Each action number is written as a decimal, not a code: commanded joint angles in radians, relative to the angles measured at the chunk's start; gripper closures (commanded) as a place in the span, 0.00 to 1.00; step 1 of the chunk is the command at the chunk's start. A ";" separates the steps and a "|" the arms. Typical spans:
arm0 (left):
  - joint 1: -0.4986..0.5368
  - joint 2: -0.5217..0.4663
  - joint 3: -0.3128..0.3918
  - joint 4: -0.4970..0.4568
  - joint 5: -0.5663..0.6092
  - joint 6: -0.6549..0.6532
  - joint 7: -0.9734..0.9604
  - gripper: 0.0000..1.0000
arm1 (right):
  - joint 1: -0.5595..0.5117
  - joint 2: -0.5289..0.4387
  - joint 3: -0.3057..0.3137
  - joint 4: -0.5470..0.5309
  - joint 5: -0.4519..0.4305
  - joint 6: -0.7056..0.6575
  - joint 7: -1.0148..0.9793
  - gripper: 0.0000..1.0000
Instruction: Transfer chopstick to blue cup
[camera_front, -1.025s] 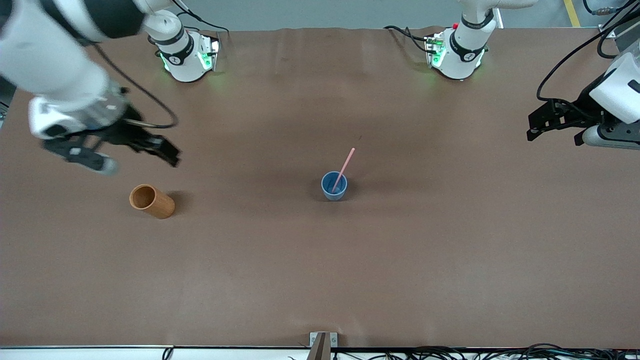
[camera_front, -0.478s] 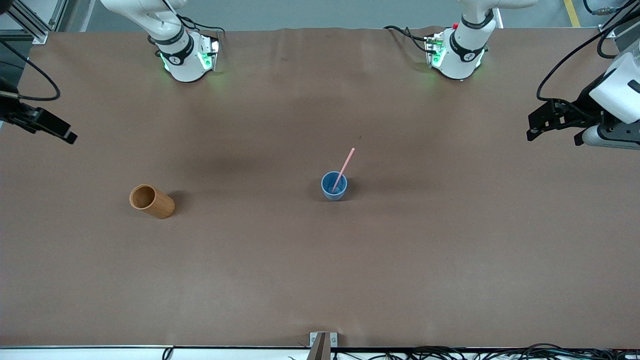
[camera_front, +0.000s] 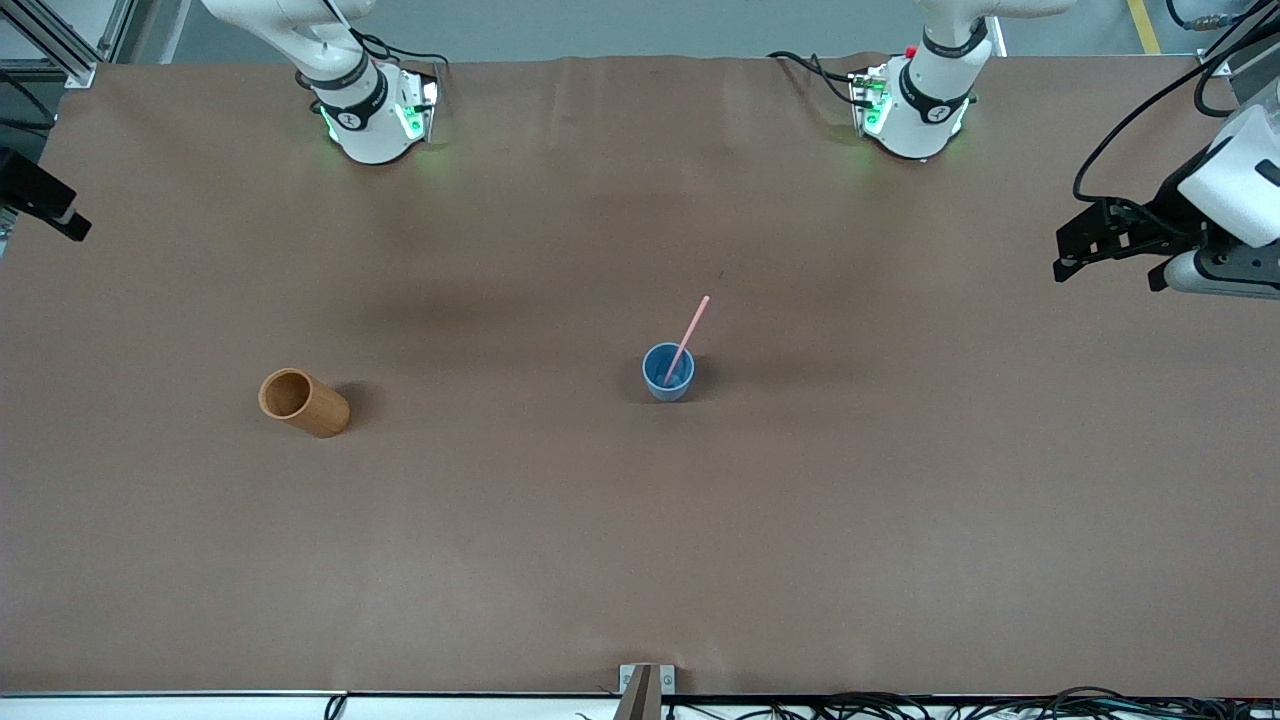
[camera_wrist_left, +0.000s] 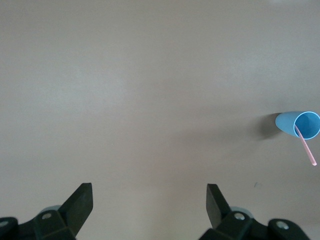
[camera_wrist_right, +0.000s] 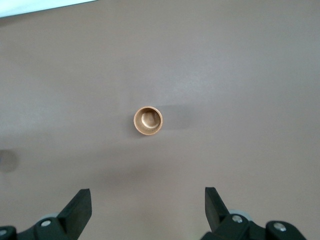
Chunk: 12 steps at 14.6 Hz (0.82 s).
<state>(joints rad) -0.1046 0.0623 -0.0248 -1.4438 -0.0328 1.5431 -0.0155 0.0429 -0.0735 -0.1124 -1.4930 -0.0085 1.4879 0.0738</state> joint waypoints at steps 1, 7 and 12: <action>0.003 0.005 0.000 0.019 -0.015 -0.015 0.008 0.00 | -0.040 0.020 0.019 0.028 -0.024 -0.009 -0.086 0.00; 0.005 0.005 0.002 0.020 -0.013 -0.012 0.019 0.00 | -0.054 0.032 0.019 0.037 -0.019 -0.037 -0.089 0.00; 0.003 0.005 0.000 0.019 -0.013 -0.012 0.019 0.00 | -0.055 0.027 0.020 0.005 -0.018 -0.064 -0.118 0.00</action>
<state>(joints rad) -0.1046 0.0623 -0.0246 -1.4438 -0.0328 1.5432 -0.0155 0.0081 -0.0459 -0.1062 -1.4795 -0.0160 1.4250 -0.0149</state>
